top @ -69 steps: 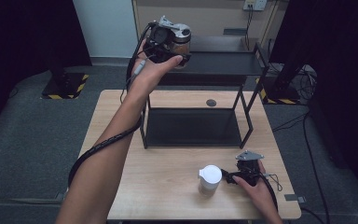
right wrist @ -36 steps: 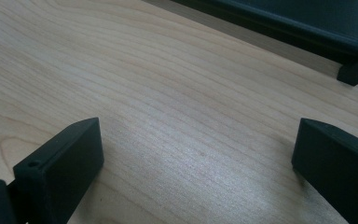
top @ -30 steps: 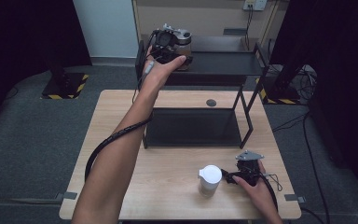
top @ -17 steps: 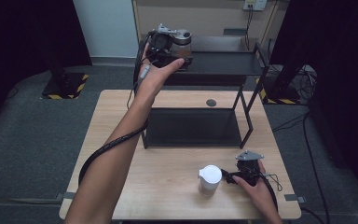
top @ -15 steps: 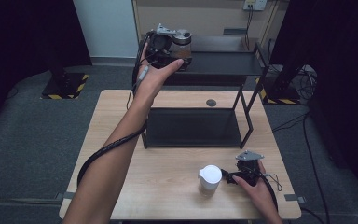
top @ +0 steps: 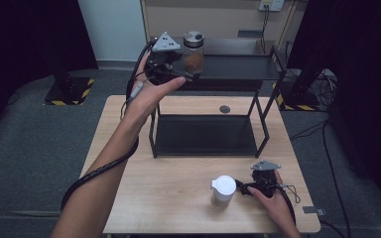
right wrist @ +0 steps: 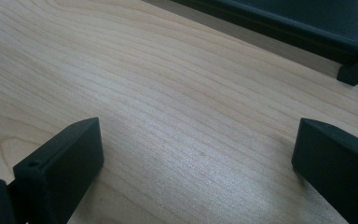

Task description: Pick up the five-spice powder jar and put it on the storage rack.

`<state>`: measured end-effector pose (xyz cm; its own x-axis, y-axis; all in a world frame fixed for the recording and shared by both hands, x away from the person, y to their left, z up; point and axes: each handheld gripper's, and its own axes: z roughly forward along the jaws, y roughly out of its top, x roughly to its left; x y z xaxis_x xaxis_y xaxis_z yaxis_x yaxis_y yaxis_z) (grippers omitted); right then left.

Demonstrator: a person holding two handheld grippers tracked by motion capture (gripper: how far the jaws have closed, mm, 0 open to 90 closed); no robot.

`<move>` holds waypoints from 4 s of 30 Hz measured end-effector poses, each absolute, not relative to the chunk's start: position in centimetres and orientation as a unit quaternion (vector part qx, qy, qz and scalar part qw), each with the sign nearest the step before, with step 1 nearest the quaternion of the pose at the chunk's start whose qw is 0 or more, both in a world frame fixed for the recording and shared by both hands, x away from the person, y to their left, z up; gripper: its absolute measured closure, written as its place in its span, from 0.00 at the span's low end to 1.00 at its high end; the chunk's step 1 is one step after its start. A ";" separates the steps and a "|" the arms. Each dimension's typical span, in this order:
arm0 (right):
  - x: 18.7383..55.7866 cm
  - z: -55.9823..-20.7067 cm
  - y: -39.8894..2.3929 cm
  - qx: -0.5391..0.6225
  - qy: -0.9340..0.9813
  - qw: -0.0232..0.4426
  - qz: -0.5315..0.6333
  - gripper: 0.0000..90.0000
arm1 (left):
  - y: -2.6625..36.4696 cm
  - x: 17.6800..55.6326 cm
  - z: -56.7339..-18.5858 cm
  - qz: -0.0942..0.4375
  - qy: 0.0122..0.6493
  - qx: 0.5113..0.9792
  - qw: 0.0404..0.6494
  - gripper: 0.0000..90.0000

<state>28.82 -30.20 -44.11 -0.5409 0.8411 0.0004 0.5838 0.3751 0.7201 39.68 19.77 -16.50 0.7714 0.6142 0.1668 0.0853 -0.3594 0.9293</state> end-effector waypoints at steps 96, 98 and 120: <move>28.8 -44.1 -30.2 0.441 0.808 0.187 0.343 0.03 | 16.8 37.9 -33.3 0.132 0.173 0.882 0.417 0.07; 28.8 -44.1 -30.2 0.441 0.808 0.187 0.343 0.03 | 16.8 37.7 -33.8 0.127 0.175 0.883 0.416 0.07; 28.8 -44.1 -30.2 0.441 0.808 0.187 0.343 0.03 | 16.6 34.9 -38.9 0.115 0.171 0.906 0.369 0.06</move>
<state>28.78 -30.18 -44.09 -0.5401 0.8416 -0.0004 0.5847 0.3756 0.7190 34.92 16.64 -38.91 0.9150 0.3951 0.0817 0.2259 -0.6696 0.7075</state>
